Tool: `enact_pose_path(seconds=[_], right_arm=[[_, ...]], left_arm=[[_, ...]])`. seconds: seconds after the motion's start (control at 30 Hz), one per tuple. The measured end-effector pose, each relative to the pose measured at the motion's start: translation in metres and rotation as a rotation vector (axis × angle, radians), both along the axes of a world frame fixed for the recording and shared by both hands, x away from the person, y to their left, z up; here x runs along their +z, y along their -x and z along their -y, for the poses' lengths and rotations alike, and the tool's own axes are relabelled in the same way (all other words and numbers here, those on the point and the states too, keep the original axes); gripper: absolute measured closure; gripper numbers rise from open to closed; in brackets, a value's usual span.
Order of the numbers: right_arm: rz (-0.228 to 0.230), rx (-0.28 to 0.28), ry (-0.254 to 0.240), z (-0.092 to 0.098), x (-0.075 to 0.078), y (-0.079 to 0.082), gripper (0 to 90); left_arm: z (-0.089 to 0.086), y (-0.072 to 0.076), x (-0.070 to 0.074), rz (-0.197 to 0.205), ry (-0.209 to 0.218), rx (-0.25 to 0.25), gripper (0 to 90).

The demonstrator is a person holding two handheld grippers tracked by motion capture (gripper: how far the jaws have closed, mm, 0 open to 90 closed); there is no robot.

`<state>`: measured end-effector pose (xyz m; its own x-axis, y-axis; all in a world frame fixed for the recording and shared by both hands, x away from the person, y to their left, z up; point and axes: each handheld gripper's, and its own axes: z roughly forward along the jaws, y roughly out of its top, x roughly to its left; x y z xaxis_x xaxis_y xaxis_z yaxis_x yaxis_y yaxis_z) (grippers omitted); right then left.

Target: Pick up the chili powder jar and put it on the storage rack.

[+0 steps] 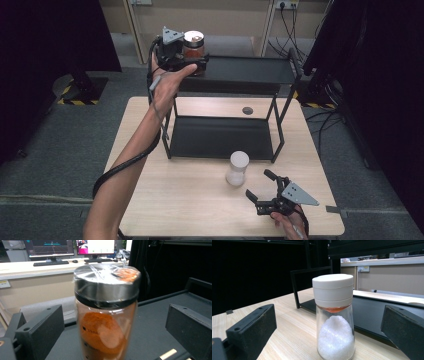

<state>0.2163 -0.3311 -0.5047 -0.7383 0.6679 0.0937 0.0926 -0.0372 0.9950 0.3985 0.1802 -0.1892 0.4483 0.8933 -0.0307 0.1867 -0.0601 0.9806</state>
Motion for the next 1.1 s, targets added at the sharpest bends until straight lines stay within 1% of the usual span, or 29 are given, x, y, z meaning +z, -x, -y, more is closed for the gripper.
enact_pose_path(seconds=[0.07, 0.27, 0.4, 0.57, 0.73, 0.9, 1.1], right_arm=[[0.001, -0.001, -0.002, 0.000, 0.000, 0.000, 0.3], [0.000, 0.001, 0.000, 0.000, 0.000, 0.000, 0.3], [0.004, -0.001, -0.001, 0.001, 0.000, 0.000, 0.3], [0.004, 0.000, 0.000, 0.001, 0.000, 0.000, 0.3], [0.002, 0.000, 0.000, 0.001, 0.000, 0.000, 0.3], [0.003, -0.001, -0.001, 0.001, 0.000, 0.000, 0.3], [0.003, -0.001, -0.001, 0.001, 0.000, 0.000, 0.3]], left_arm=[[0.000, 0.003, -0.001, 0.004, -0.002, -0.002, 1.4], [-0.003, 0.012, -0.006, 0.018, 0.013, -0.020, 1.4], [-0.006, 0.019, -0.009, 0.028, 0.027, -0.024, 1.5], [-0.010, 0.027, -0.013, 0.040, 0.033, -0.026, 1.6], [-0.012, 0.035, -0.018, 0.054, 0.036, -0.049, 1.6], [-0.012, 0.044, -0.024, 0.062, 0.042, -0.066, 1.8], [-0.012, 0.055, -0.036, 0.074, 0.045, -0.092, 1.8]])
